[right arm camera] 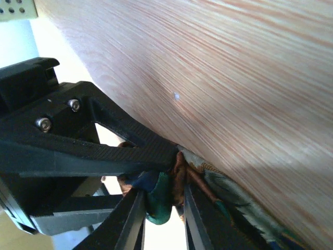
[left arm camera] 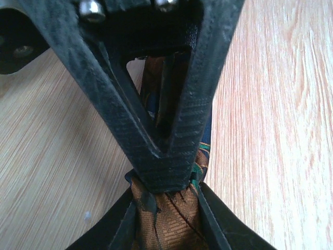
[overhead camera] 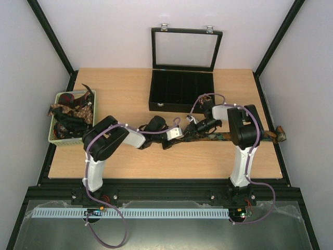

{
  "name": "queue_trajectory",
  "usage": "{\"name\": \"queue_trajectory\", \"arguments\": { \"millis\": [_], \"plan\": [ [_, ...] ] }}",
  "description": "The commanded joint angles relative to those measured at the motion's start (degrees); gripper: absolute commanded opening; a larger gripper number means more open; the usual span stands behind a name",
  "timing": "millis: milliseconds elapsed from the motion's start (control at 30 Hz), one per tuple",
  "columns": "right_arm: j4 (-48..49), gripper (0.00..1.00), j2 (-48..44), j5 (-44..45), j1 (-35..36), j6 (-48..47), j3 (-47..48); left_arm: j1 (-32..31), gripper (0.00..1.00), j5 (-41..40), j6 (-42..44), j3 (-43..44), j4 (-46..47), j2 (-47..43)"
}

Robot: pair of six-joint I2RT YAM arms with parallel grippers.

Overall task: Roll the ties
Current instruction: Roll the tie at the center of the board.

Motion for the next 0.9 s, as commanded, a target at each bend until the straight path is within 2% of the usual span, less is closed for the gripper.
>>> {"name": "queue_trajectory", "arguments": {
  "millis": [0, 133, 433, 567, 633, 667, 767, 867],
  "plan": [
    [-2.15, 0.26, -1.96, 3.69, -0.18, 0.21, -0.29, -0.32, 0.18, -1.52, 1.59, -3.45, -8.65, -1.19],
    [-2.46, 0.28, -2.71, 2.42, 0.12, 1.53, 0.32, -0.74, 0.17, -2.28, 1.44, -3.99, -9.42, -1.83],
    [-4.7, 0.24, -1.09, 0.95, 2.21, -0.69, 1.28, -1.05, 0.17, -2.72, 0.78, -4.05, -10.4, -1.92],
    [-5.02, 0.16, -1.24, 0.48, 2.33, -1.26, 1.45, -1.05, 0.18, -2.77, 0.75, -4.09, -10.56, -1.71],
    [-4.86, 0.05, -1.16, 0.8, 2.49, -1.26, 1.52, -1.05, 0.19, -2.97, 0.73, -4.08, -10.42, -1.66],
    [-4.83, 0.02, -1.03, 1.12, 2.47, -1.39, 1.57, -1.03, 0.21, -2.99, 0.47, -4.07, -10.29, -1.66],
    [-5.4, 0.01, -0.27, 3.59, 2.5, -2.53, 1.38, -0.32, 0.32, -2.28, -1.55, -4.01, -9.26, -2.09],
    [-4.91, 0.01, 0.31, 7.67, 2.51, -3.97, 0.52, 0.79, 0.5, -0.13, -3.53, -5.05, -6.92, -3.36]
  ]
}}
